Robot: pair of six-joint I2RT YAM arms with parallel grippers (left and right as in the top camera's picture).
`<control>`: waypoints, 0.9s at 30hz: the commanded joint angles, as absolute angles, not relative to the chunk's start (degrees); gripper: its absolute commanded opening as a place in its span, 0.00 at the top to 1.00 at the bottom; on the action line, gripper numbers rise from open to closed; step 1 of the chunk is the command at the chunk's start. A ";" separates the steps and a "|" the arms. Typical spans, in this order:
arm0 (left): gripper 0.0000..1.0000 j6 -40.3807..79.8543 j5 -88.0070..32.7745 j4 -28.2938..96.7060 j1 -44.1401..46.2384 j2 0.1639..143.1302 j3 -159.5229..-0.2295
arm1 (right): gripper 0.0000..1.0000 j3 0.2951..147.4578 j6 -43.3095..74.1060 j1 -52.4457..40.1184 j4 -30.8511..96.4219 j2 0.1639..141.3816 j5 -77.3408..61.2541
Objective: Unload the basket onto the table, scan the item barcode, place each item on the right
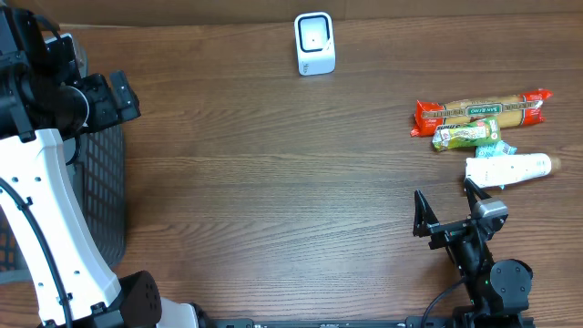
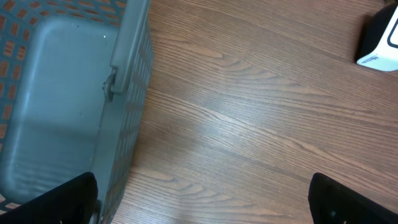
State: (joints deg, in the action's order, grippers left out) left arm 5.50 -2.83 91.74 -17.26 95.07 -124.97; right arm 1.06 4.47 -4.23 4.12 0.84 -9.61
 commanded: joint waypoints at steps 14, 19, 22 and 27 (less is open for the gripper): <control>0.00 4.69 -9.78 61.63 -16.86 73.17 -102.50 | 0.00 0.47 4.64 -4.54 3.97 0.16 -9.06; 0.00 4.69 -10.57 34.30 -13.98 57.08 -75.07 | 0.00 0.47 4.64 -4.54 3.97 0.16 -9.06; 0.00 4.71 -10.57 24.40 -13.13 49.60 -61.80 | 0.00 0.47 4.64 -4.54 3.97 0.16 -9.06; 0.00 4.67 -10.44 9.63 -10.68 36.21 -38.76 | 0.00 0.47 4.64 -4.54 3.97 0.16 -9.06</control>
State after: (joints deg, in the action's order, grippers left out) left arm 5.52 -9.80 14.96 -12.40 43.46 -50.19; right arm 1.06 4.49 -4.21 4.14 0.82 -9.61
